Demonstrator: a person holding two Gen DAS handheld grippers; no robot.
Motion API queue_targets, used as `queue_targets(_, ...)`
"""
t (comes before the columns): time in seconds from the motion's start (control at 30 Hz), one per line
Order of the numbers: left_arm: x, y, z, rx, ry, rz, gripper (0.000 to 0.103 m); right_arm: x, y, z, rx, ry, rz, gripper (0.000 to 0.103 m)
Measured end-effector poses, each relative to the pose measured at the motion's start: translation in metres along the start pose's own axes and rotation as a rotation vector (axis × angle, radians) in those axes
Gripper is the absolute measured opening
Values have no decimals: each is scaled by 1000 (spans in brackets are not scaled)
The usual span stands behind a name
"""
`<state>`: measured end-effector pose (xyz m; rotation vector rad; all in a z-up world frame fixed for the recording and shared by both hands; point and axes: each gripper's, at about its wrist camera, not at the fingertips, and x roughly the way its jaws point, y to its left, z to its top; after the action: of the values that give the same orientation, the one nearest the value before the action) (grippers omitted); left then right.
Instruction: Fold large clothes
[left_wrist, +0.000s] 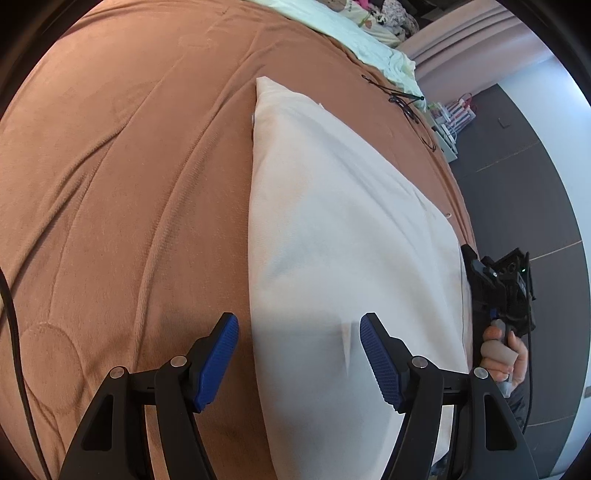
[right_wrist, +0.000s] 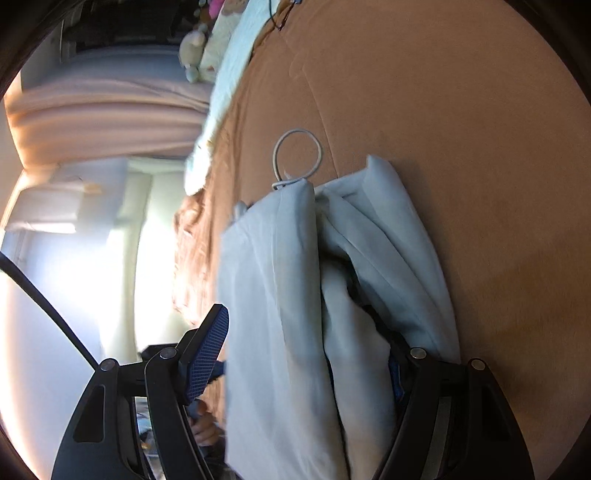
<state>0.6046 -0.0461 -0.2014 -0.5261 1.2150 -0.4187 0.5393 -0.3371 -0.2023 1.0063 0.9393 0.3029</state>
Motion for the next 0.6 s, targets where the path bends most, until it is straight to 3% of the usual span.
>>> queue_targets(0.03, -1, 1, 0, -1, -2, 2, 70, -2, 9, 4, -20, -15, -29, 53)
queue_targets(0.1, -3, 1, -2, 0, -4, 3, 70, -9, 21, 13, -74, -51, -55, 28)
queue_targets(0.17, -5, 1, -3, 5, -7, -1, 70, -14, 36, 14, -147, -64, -66, 18)
queue_targets(0.33, -8, 0, -8, 16, -6, -13, 70, -14, 73, 5, -324, -80, -168, 9)
queue_targets(0.6, -5, -7, -13, 28, 16, -40, 69, 7, 107, 0, -411, -149, -394, 0)
